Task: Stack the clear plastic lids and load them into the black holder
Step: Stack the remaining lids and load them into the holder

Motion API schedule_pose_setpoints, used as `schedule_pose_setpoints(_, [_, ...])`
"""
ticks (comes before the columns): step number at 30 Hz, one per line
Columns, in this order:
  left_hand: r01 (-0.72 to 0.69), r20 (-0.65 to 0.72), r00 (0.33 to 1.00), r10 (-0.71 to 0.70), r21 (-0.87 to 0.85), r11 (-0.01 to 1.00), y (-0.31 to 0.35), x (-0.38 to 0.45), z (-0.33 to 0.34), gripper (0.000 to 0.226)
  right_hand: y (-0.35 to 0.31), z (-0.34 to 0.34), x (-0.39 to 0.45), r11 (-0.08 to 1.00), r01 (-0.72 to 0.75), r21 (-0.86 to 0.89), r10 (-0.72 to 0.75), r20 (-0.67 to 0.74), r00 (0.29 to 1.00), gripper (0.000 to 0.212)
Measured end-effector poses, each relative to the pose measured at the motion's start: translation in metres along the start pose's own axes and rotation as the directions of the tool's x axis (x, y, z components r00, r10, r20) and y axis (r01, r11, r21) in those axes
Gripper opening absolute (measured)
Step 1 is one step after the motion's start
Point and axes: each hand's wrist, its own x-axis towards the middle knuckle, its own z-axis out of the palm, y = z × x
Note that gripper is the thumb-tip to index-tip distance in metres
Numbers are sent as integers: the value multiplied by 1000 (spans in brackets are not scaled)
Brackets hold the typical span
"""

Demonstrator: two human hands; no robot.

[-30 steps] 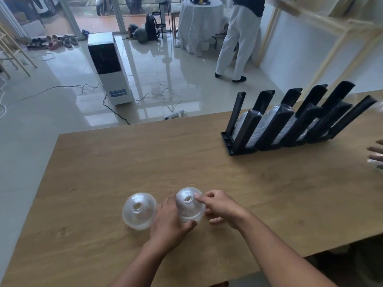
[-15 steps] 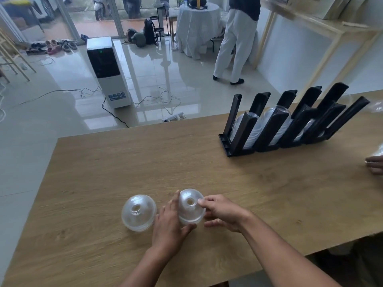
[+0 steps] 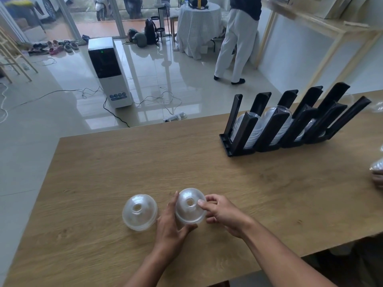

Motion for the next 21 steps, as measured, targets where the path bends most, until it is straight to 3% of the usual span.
schedule_pose_setpoints(8, [5,-56,998,-20,-241,971,47,14,-9,97,-44,-22,-35,991,131,0,-130,-56,990,43])
schedule_pose_setpoints(15, [-211,39,972,231,-277,937,141,93,-42,97,-151,-82,-68,943,267,-200,-289,-90,953,41])
schedule_pose_setpoints(21, [-201,54,968,244,-411,889,222,164,-44,60,-238,-142,-70,894,295,-338,-349,-112,930,45])
